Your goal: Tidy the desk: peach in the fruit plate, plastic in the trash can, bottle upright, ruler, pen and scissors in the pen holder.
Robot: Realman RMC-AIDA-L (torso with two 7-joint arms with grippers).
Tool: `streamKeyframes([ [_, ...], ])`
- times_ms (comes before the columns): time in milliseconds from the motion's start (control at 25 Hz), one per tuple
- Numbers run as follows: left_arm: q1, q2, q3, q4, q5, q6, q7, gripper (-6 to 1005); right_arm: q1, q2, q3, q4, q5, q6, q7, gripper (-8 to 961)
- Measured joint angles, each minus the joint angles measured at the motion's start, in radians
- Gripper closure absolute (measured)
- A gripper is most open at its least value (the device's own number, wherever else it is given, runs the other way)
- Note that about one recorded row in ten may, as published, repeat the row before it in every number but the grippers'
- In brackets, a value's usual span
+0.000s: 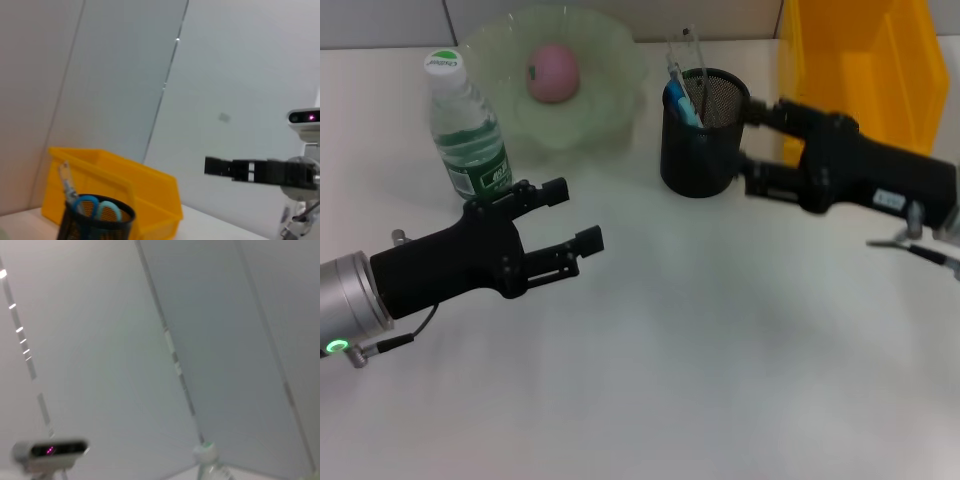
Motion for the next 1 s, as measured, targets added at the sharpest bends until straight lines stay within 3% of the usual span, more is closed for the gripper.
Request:
streamKeyframes([
  [320, 0.003, 0.014, 0.04, 0.009, 0.002, 0.032, -0.018, 170, -0.035, -0.02, 0.002, -0.035, -0.139, -0.055, -0.005, 130],
  [400, 0.005, 0.034, 0.042, 0.011, 0.027, 0.071, -0.022, 170, -0.035, -0.027, 0.002, -0.041, -0.197, -0.082, -0.005, 130],
  [640, 0.005, 0.043, 0.044, 0.015, 0.05, 0.089, -0.023, 170, -0.037, -0.028, 0.002, -0.061, -0.262, -0.112, -0.009, 130],
  [680, 0.003, 0.046, 0.048, 0.052, 0.113, 0.103, -0.026, 170, -0.036, -0.028, 0.002, -0.061, -0.272, -0.115, -0.012, 130],
  [1000, -0.02, 0.044, 0.051, 0.077, 0.2, 0.104, -0.03, 170, -0.031, -0.024, -0.006, -0.047, -0.303, -0.113, -0.042, 129],
])
